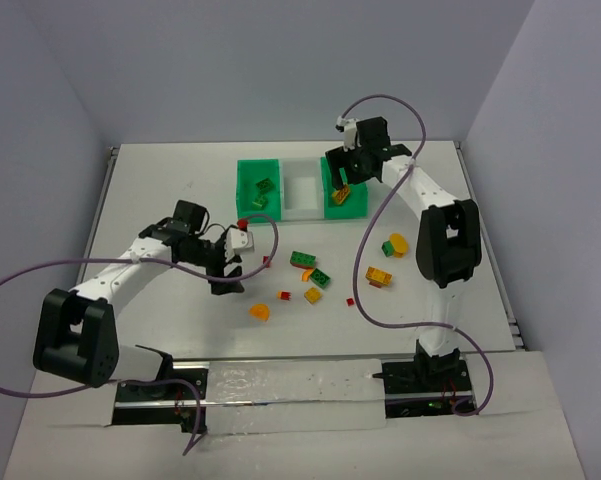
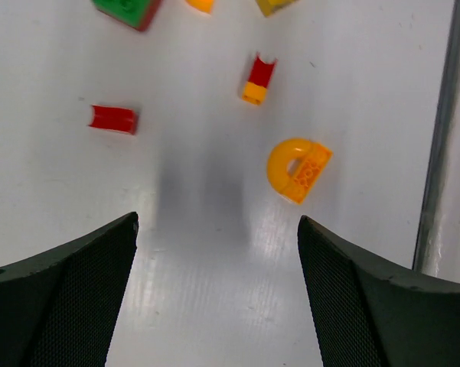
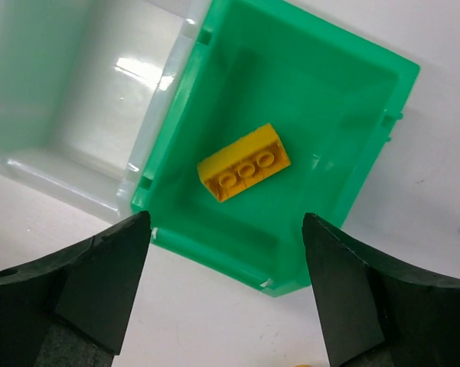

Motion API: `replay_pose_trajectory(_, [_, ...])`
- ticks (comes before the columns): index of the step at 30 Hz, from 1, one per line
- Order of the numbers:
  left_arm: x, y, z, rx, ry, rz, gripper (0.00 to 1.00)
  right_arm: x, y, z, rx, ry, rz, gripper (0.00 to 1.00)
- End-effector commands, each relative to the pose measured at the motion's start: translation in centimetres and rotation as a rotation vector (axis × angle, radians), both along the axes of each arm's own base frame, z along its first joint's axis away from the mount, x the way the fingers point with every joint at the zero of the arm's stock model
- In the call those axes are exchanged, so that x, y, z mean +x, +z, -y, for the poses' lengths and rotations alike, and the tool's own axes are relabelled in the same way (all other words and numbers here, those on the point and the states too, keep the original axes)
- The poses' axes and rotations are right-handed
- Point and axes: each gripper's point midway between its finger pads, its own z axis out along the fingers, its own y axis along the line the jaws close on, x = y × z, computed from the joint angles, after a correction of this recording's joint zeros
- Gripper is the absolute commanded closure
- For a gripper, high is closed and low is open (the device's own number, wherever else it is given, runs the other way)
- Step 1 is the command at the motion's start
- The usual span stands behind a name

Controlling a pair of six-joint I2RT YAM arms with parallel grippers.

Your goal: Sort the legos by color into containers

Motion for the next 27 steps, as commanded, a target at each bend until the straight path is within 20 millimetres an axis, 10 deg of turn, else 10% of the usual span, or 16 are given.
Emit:
replay_pose_trajectory(1, [-2.1, -0.6, 0.4, 0.023, -0.123, 0.068, 0.1, -0.9, 7.6, -1.4, 0.098, 0.025, 0.118, 0.1])
replay_pose_trajectory(9, [-3.8, -2.7, 2.2, 0.044, -0.22, 0.122, 0.11, -6.1, 13.9, -0.3, 0.198, 0.059, 0.171, 0.0])
replay_pose_trajectory(19, [-5.2, -5.5, 2.2, 0.111, -0.283, 0.138, 0.34, -9.4, 12.8, 1.7, 0.196, 0.037, 0.128, 0.0])
replay_pose_trajectory(27, [-6.0, -6.8, 2.7, 0.128, -0.255, 0.137, 0.16, -9.3, 11.9, 2.1, 0.203, 0.029, 0.098, 0.0])
